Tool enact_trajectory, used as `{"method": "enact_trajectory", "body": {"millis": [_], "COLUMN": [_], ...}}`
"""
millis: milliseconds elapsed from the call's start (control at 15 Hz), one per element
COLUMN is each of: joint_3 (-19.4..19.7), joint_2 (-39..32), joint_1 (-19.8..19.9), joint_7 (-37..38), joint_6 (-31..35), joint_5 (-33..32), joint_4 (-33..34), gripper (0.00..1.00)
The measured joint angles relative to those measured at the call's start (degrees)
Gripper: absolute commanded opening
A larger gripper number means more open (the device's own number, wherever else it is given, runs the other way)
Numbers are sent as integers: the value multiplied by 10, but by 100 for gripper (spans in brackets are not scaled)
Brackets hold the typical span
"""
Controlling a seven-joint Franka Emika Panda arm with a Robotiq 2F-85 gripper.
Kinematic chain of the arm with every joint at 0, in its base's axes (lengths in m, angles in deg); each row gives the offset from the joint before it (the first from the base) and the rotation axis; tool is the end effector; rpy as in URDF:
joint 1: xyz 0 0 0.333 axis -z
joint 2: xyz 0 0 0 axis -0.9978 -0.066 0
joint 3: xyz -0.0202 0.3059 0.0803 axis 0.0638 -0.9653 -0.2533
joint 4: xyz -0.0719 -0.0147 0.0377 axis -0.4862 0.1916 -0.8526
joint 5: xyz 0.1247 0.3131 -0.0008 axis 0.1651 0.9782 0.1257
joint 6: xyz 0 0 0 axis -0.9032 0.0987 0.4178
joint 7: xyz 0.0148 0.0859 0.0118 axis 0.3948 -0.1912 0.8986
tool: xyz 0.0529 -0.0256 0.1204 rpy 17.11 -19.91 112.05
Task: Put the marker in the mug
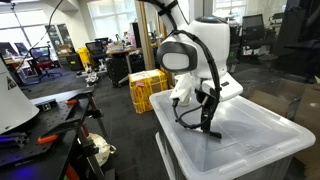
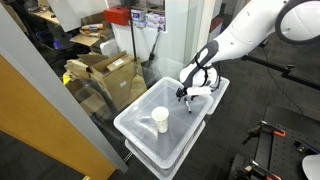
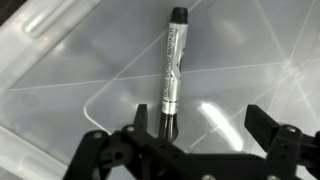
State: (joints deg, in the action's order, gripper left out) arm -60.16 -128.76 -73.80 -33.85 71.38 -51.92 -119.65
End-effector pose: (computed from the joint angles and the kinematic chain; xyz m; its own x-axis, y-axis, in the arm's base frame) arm 0.5691 -0.1637 0.0524 0.7315 -0.6817 0.0093 -0.6694 -0.7207 -0.1802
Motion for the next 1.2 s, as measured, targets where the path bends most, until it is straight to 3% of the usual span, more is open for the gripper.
{"method": "enact_trajectory", "body": {"millis": [200,400,533,800,933,1000,1067,1200], "joint_3": [0,0,0,0,0,0,0,0], "joint_2": [-5,-8,-10,-14,-16,-17,-18,-21], "joint_1": [1,1,1,1,1,1,1,1], "joint_7": [21,37,47,61,69,69,70,71], "joint_6": [0,0,0,0,-1,-1,-1,-3], "joint_5": [-17,-31,-38,-47,-50,-50,-50,-51], "joint_4": [1,2,4,6,7,7,9,12], "gripper": [100,76,70,78,75,53,51,36]}}
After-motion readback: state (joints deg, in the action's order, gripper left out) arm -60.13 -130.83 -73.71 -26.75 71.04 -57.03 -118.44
